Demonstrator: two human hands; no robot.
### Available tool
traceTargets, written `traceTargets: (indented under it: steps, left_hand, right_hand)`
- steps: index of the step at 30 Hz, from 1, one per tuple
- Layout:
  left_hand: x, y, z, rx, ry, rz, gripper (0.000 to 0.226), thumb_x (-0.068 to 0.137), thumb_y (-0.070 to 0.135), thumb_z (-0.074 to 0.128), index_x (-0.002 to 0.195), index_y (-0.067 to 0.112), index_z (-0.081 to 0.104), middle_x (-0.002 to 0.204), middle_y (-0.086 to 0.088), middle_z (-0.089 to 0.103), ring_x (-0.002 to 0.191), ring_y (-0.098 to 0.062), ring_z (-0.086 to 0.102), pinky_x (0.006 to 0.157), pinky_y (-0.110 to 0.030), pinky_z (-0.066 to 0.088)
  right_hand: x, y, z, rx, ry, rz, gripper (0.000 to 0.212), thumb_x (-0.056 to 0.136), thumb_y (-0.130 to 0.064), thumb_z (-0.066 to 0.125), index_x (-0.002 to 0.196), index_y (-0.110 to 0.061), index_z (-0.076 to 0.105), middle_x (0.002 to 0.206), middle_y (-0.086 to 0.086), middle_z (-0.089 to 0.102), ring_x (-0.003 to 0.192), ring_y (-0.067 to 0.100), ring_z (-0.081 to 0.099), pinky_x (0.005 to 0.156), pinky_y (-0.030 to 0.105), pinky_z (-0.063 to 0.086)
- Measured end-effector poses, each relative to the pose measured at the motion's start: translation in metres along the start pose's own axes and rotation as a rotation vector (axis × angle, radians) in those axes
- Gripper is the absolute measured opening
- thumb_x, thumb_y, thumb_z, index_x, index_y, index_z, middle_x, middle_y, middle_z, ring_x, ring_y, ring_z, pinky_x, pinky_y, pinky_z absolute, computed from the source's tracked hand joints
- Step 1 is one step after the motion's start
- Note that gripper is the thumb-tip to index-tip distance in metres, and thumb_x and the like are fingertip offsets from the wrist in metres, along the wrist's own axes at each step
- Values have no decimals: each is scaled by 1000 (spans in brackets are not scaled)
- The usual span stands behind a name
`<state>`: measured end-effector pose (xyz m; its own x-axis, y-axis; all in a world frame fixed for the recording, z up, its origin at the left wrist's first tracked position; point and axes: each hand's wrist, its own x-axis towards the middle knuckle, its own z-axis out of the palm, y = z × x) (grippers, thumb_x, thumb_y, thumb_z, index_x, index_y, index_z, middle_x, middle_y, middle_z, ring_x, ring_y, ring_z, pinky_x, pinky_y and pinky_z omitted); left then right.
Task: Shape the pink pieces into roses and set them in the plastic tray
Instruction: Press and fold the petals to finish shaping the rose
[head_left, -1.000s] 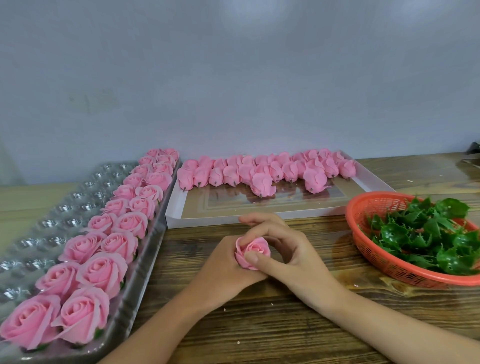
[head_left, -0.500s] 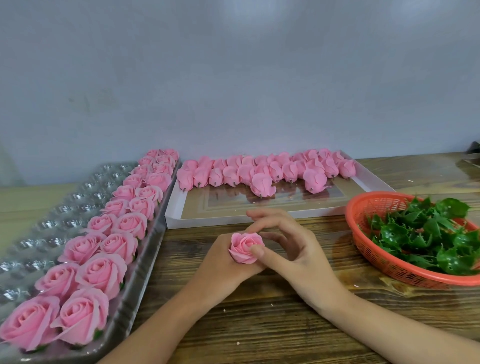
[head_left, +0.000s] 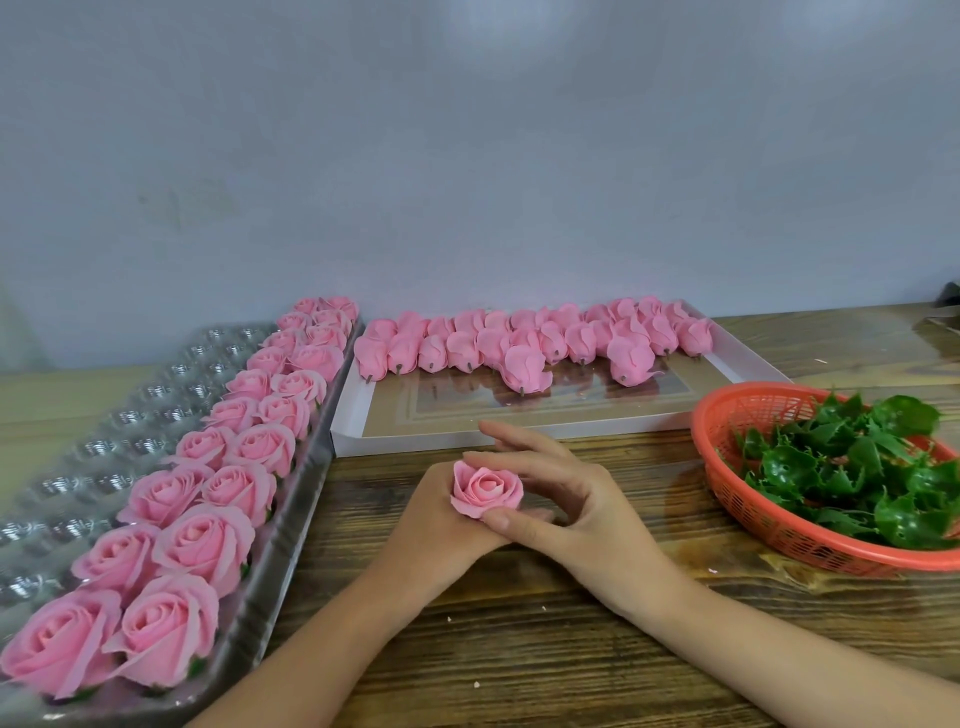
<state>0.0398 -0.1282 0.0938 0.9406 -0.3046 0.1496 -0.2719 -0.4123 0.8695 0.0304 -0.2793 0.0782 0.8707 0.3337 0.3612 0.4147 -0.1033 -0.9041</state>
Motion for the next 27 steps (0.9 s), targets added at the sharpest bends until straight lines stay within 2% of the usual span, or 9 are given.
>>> traceTargets:
  steps: [2,4,6,7,10,12,15,21,27]
  left_hand:
    - [2,-8,-6,54,-47,-13,20,79,26,76,89,37,63,80,23,66,84,16,58,69,3,37]
    - [3,-17,6,195,49,-105,36,81,7,73,114,15,62,85,18,67,81,16,60,70,0,43]
    - [17,1,41,446,44,-393,50,87,-6,62,133,1,47,119,-3,64,107,-5,61,92,-19,50]
    - [24,2,47,668,106,-393,45,90,-5,59,132,1,48,127,-10,58,115,-15,57,98,-31,50]
    - [4,-7,8,439,-70,-69,4,85,22,70,86,23,66,82,7,67,83,-3,63,83,-30,53]
    - [-2,5,-6,161,-161,1,16,81,24,73,70,25,63,67,7,64,70,-3,62,71,-24,52]
    - [2,-1,6,209,-130,61,13,81,22,71,72,16,64,70,1,66,68,-5,60,63,-19,47]
    - [8,-16,10,333,-137,134,8,84,26,66,84,18,66,79,7,65,81,1,58,71,-14,48]
    - [9,-24,14,271,-87,44,27,80,24,71,60,31,53,62,12,55,67,17,54,67,4,36]
  right_hand:
    - [0,-1,0,2,0,3,44,83,-18,78,124,-32,69,143,-19,51,134,6,49,112,47,40]
    - [-1,-3,-1,15,8,-25,47,82,-19,80,125,-31,67,144,-19,51,134,8,49,111,46,41]
    - [-2,-5,-1,15,32,-79,39,81,-27,79,119,-31,70,141,-18,53,134,9,49,110,41,42]
    - [-3,-6,0,9,45,-104,31,81,-30,76,112,-31,72,139,-18,55,134,10,49,110,38,41]
    - [-5,-7,1,-14,55,-134,14,85,-29,71,97,-25,74,132,-14,59,132,12,50,110,31,39]
    - [-5,-6,1,-29,42,-125,9,86,-21,71,95,-22,74,131,-14,59,132,12,50,109,27,38]
    - [-6,-6,2,-55,22,-120,8,87,-18,72,94,-22,74,131,-15,58,131,11,50,105,18,37]
    - [-5,-7,3,-120,9,-137,13,85,-15,75,94,-24,73,130,-14,58,132,10,49,102,14,37]
    - [-4,-7,3,-89,59,-141,15,84,-19,76,96,-21,67,130,-15,58,131,12,50,103,21,41]
